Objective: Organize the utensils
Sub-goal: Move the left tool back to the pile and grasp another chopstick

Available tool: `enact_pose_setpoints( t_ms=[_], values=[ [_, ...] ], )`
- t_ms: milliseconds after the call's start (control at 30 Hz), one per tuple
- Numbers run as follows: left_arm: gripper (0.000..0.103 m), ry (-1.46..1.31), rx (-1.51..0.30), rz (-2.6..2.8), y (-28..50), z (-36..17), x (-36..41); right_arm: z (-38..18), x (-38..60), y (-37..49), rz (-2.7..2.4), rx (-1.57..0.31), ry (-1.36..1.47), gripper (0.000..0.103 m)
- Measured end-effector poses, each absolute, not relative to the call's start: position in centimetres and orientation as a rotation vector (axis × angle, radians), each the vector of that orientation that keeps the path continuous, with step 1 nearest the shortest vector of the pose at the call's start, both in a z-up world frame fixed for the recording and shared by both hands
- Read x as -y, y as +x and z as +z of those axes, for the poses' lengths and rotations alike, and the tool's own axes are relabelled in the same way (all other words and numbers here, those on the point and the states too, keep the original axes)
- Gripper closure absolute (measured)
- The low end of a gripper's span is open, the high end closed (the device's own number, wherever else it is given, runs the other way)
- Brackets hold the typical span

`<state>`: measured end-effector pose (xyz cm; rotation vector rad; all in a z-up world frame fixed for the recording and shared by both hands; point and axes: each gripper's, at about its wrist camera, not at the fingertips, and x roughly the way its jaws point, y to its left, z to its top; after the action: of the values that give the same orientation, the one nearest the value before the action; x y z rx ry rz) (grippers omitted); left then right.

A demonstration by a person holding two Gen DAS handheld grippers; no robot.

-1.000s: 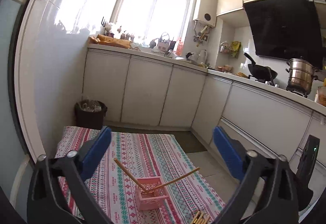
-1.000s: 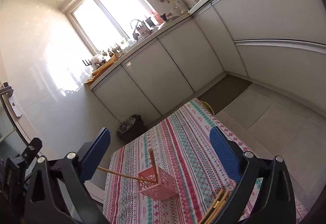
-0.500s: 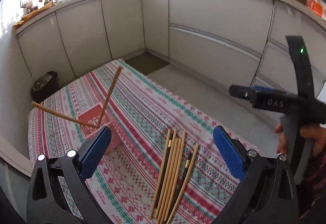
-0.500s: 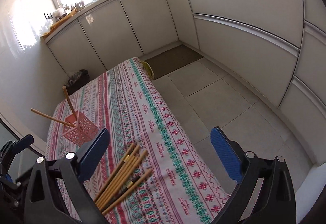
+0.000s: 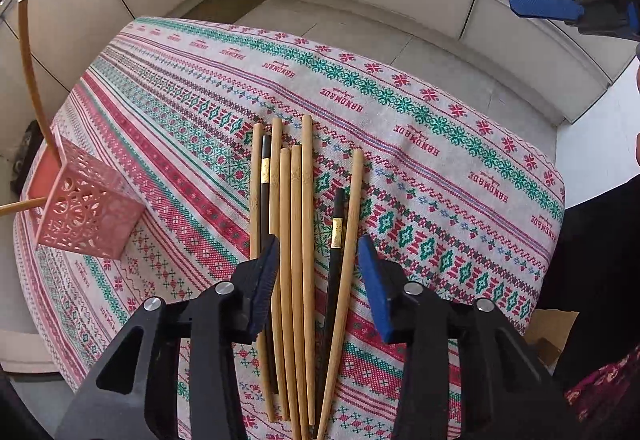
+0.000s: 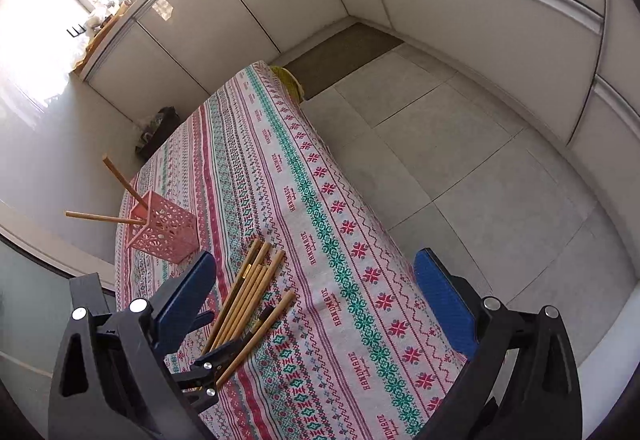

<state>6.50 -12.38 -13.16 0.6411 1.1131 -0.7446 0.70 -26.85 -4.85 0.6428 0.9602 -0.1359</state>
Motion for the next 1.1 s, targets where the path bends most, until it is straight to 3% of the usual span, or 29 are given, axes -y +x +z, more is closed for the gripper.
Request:
enact_pose_setpoints(
  t_ms=[67,133,167,400,800,1100],
  values=[
    [0.079,0.621,-1.132,-0.756,7.3,-13.3,12.6,-5.1,27.2,0.8,-0.132,-0.969,0.667,0.007],
    [0.100,0.615,-1.159,-0.796,7.9,-13.5,13.2,-5.3,27.4,0.9,-0.122,-0.974,0.707,0.007],
    [0.101,0.633,-1.161,-0.806,8.0,-13.4,13.8,-5.4,27.6,0.9,-0.124,-0.971,0.725,0.007],
    [0.099,0.691,-1.163,-0.767,10.7,-13.5,16.9,-4.6,29.9,-0.3,-0.215,-0.890,0.786,0.007],
    [0.089,0.722,-1.212,-0.760,13.6,-16.1,19.9,-5.8,33.2,-1.1,-0.277,-0.929,0.811,0.007],
    [0.097,0.579,-1.201,-0.684,13.8,-15.8,17.6,-7.4,31.5,0.2,-0.215,-1.034,0.790,0.007]
  ],
)
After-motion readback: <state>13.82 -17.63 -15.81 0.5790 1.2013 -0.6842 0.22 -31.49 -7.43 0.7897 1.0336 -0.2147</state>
